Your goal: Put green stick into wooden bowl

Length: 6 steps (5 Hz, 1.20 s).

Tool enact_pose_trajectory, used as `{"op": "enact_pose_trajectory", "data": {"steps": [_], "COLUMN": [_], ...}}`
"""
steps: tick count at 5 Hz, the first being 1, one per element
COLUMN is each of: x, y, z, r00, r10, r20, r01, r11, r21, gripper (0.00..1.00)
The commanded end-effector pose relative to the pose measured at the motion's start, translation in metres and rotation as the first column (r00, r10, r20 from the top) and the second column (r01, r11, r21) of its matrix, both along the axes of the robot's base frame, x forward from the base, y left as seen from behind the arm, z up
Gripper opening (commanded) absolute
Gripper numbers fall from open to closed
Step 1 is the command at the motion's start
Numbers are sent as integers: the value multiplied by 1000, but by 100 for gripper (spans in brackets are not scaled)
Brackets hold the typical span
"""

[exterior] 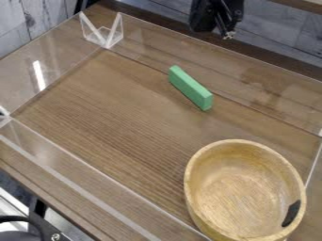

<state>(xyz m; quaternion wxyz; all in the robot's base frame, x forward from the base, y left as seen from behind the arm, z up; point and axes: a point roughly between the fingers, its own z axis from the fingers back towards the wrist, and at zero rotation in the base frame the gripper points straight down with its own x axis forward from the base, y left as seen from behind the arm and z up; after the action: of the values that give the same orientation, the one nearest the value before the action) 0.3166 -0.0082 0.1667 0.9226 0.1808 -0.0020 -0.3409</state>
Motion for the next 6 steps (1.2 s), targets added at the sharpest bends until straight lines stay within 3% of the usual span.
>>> {"op": "enact_pose_trajectory", "data": {"steps": [1, 2, 3, 4, 5, 6], "x": [-1, -2, -2, -4, -5, -5], "y": [1, 1, 1, 4, 4, 4], "z": [6, -3, -12, -26, -35, -31], "r00": [999, 999, 999, 1000, 1000, 1000], "r10": [-8, -13, -13, -13, -15, -7], "r20": [46, 40, 35, 21, 10, 26], "r01": [9, 14, 14, 13, 15, 7], "r11": [1000, 1000, 1000, 1000, 1000, 1000], "r21": [-24, -17, -14, -11, -18, -15], "gripper": [100, 0, 0, 100, 0, 0]}}
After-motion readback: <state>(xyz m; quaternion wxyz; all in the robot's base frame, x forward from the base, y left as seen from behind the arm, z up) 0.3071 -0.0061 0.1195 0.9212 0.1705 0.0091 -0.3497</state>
